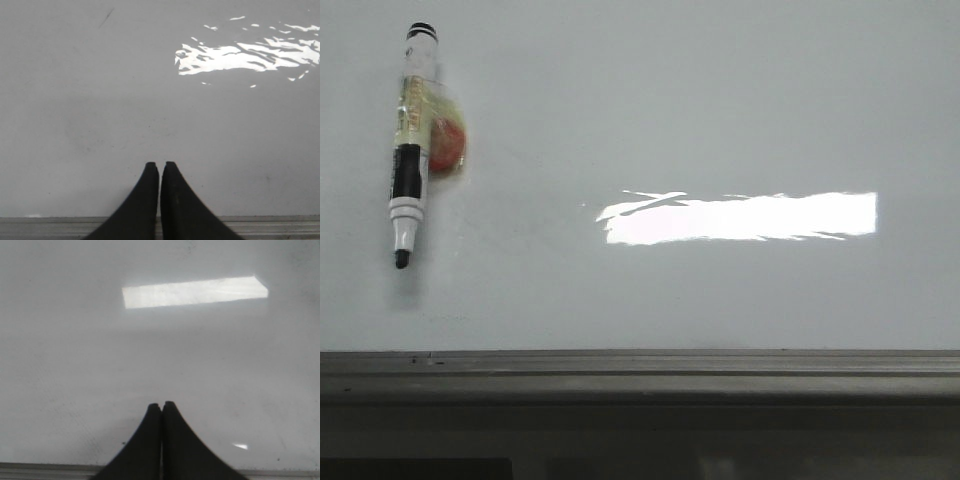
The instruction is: Write number 7 on whiteboard
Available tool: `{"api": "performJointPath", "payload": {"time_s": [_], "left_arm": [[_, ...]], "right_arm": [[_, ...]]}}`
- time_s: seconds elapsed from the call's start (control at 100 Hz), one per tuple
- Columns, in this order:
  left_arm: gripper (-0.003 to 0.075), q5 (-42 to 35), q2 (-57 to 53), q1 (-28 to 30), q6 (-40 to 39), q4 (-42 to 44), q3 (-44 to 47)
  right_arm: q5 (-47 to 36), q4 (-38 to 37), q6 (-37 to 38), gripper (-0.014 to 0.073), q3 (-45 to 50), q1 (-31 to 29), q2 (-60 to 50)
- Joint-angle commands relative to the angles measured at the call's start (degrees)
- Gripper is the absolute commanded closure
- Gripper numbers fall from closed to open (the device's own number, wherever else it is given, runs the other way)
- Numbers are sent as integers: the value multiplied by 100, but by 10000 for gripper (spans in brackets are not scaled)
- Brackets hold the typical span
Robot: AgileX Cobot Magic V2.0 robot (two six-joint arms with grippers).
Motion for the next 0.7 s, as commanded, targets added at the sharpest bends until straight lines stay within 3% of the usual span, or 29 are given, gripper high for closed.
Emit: {"api": "performJointPath", "payload": {"time_s": [0.0,0.69], "left_arm": [[739,-298,-168,-41,-39,-49,126],[739,-329,-168,-41,-39,62,126]], "right_arm": [[-78,-78,-56,660,206,-34,-98],[-78,-78,-56,660,206,-34,-98]]}}
